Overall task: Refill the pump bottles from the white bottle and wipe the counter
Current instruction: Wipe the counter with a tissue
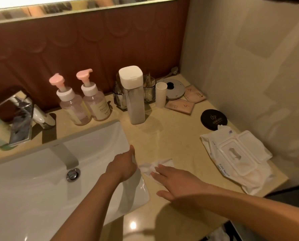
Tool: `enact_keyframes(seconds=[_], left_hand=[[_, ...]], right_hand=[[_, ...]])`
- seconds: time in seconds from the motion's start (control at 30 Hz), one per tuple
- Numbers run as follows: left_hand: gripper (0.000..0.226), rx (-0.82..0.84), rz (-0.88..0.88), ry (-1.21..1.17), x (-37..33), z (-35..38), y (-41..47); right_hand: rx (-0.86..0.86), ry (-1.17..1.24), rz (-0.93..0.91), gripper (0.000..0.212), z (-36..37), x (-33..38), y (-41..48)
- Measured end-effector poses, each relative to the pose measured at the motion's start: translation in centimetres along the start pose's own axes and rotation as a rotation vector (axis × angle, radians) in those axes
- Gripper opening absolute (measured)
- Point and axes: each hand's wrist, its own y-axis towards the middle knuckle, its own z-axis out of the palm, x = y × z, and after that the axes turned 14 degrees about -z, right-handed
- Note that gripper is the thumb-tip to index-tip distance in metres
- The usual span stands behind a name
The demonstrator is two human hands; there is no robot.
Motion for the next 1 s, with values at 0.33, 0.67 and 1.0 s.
enact_keyframes(seconds=[0.33,0.67,1.0], left_hand=[[0.065,-0.048,-0.042,0.143,-0.3,-0.4,-0.6],[0.066,-0.133,-0.049,0.264,-1.3,0.1,-0.5],[0.058,-0.139,-0.02,0.259,-1.8,0.1,-0.3]], right_hand=[[-0.131,0.045,0.194,0.057,-3.9,-3.2,10.5],[-0.233,0.219,0.232,0.056,0.8,1.3,2.3],[-0.125,0.077,0.4,0.068,-2.4,-5.7,0.1]])
